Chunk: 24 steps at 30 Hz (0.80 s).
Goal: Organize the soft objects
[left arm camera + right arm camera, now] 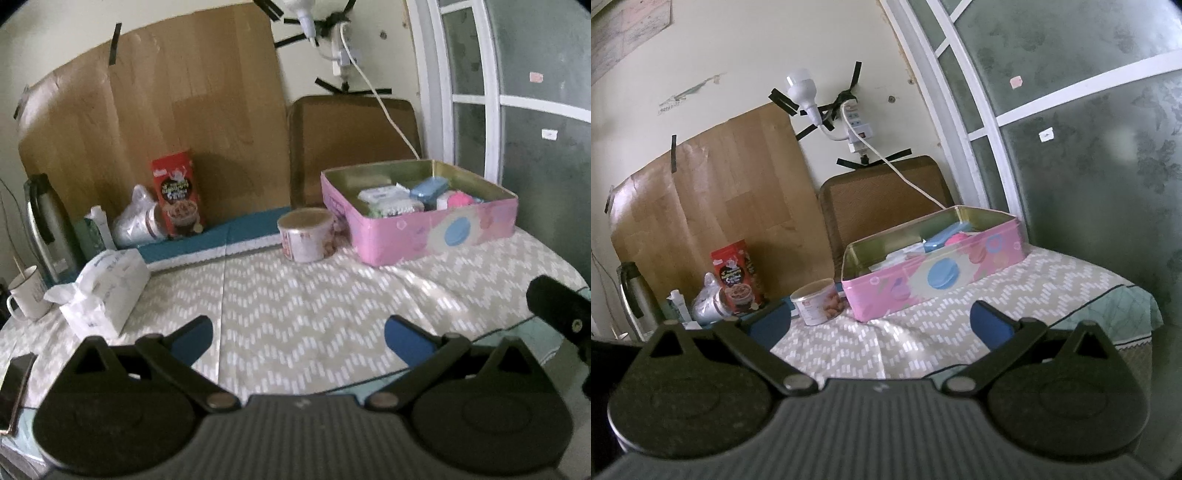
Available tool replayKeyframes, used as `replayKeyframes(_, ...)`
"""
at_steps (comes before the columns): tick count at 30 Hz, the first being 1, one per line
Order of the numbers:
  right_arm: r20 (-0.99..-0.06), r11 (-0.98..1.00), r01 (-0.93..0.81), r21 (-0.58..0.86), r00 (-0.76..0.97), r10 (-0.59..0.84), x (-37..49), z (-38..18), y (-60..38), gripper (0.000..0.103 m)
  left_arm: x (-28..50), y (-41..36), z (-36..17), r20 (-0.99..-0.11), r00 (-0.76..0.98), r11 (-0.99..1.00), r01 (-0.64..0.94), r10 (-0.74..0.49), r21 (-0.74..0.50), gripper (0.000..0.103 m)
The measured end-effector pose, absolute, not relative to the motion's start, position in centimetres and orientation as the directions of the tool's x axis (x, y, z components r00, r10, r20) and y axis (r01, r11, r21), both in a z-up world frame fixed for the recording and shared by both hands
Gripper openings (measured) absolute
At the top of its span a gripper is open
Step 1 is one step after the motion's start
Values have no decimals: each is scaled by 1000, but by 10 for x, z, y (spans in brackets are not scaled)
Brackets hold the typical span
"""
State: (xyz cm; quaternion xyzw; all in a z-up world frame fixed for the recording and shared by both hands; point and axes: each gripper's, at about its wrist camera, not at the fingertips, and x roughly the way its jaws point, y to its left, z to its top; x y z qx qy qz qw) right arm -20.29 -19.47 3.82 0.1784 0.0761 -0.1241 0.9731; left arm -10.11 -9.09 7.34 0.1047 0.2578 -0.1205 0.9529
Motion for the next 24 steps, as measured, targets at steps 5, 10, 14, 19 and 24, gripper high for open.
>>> replayKeyframes(5, -191, 907, 271, 321, 957, -219, -204, 39, -195, 103, -99, -91, 73, -534, 825, 946, 297, -185, 132, 103)
replayKeyframes(10, -193, 907, 268, 325, 958, -213, -206, 40, -196, 103, -97, -88, 74, -543, 819, 950, 291, -188, 110, 103)
replayKeyframes(14, -191, 905, 270, 329, 957, -216, -208, 40, -197, 103, -97, -85, 77, -536, 820, 954, 288, -199, 87, 103)
replayKeyframes(19, -192, 902, 272, 336, 957, -217, -208, 40, -198, 103, -97, -83, 84, -533, 813, 950, 308, -234, 52, 103)
replayKeyframes(24, -191, 900, 274, 340, 957, -219, -208, 40, -200, 103, -98, -86, 84, -527, 823, 952, 295, -211, 80, 103)
